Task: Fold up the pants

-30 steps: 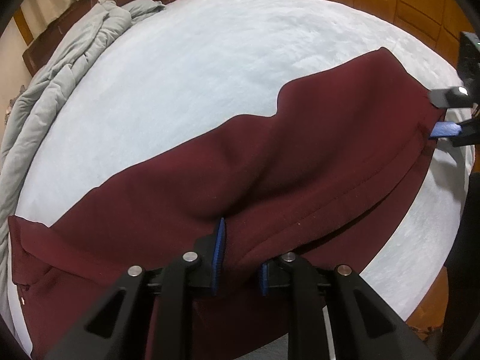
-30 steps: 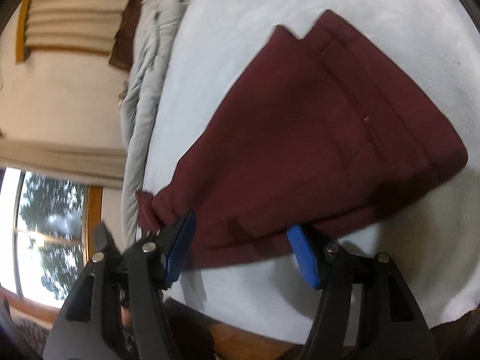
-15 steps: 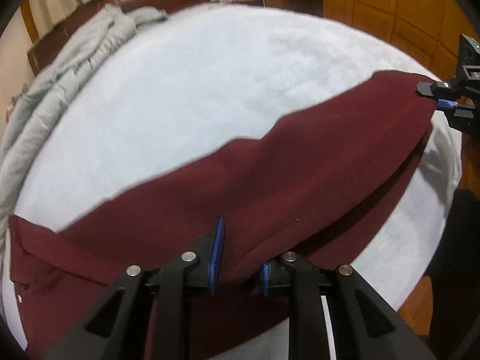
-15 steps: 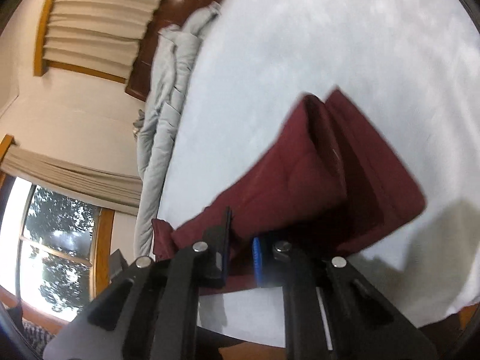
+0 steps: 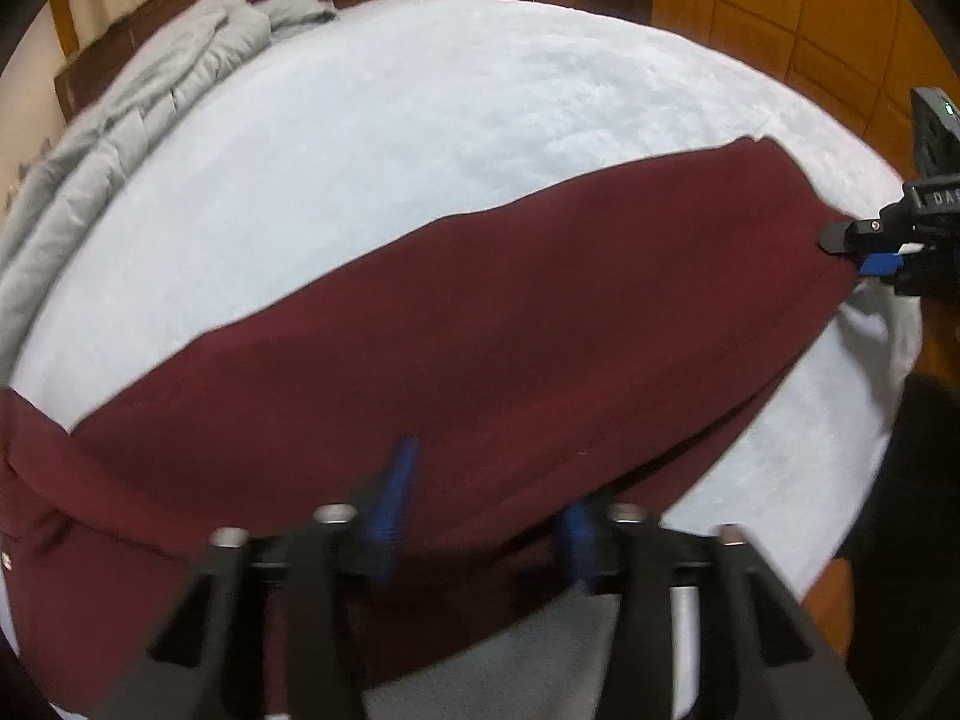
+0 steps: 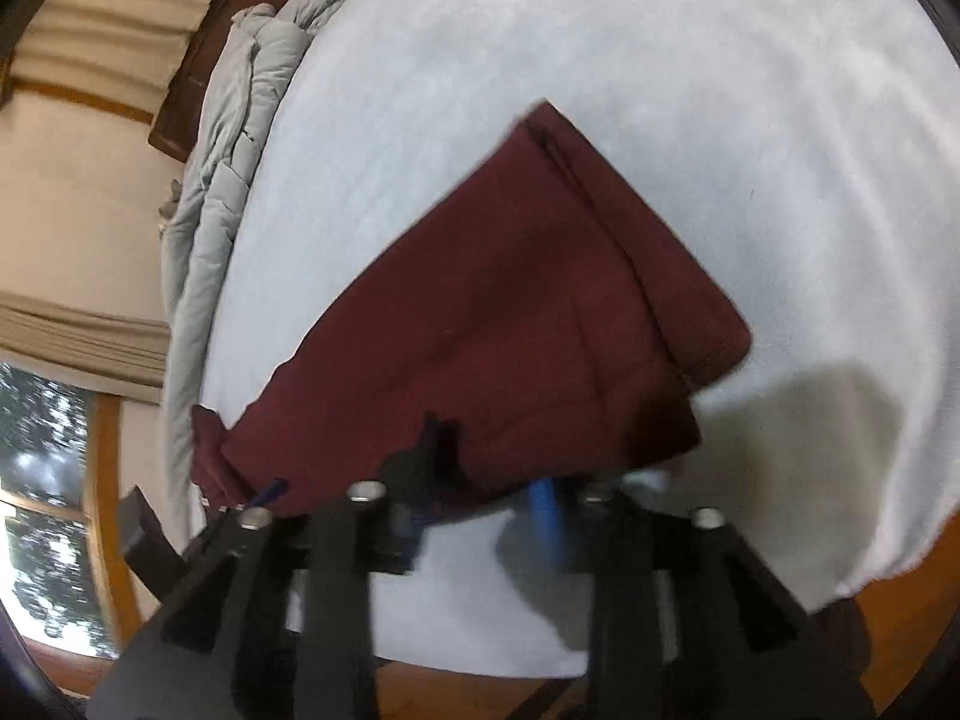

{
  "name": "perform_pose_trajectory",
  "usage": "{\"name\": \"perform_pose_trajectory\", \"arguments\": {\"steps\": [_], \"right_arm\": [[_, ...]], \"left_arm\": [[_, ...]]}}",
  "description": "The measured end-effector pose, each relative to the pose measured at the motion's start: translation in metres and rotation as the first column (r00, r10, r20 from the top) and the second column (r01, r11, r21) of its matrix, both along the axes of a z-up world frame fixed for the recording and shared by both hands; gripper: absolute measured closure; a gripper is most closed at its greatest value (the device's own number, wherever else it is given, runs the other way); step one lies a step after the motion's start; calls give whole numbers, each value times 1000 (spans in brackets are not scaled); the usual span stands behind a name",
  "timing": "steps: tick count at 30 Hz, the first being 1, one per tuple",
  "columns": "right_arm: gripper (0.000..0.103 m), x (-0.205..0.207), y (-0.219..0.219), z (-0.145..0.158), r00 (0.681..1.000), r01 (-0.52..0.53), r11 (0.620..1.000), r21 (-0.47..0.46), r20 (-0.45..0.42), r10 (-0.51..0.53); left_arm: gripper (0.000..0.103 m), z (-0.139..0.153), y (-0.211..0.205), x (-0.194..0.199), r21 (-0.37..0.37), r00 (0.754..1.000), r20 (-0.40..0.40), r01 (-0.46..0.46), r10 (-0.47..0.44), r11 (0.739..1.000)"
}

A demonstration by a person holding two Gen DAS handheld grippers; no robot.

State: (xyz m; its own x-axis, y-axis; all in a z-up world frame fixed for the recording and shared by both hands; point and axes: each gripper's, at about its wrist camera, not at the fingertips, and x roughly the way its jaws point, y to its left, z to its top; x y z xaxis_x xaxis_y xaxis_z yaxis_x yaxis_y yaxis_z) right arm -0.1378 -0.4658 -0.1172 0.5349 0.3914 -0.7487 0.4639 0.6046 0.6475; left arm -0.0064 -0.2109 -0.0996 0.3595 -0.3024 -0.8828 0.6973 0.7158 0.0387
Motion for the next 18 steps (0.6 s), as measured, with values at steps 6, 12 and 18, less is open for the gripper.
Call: {"name": "perform_pose_trajectory", "arguments": {"steps": [6,12,18], "right_arm": [[48,-13,32,47,997,-50,985,-163,-62,40],[48,50,136,74,921,-360,929,-81,130,368],[39,138,267,72,723,-642,746,-179,186,666]], "left_arm": [[26,30,65,0,-108,990,-91,-119,109,987],[25,34,170,28,-44,922,-107,-378,372,925],[25,30,239,50,-53,822,-190,-555,537,830]]}}
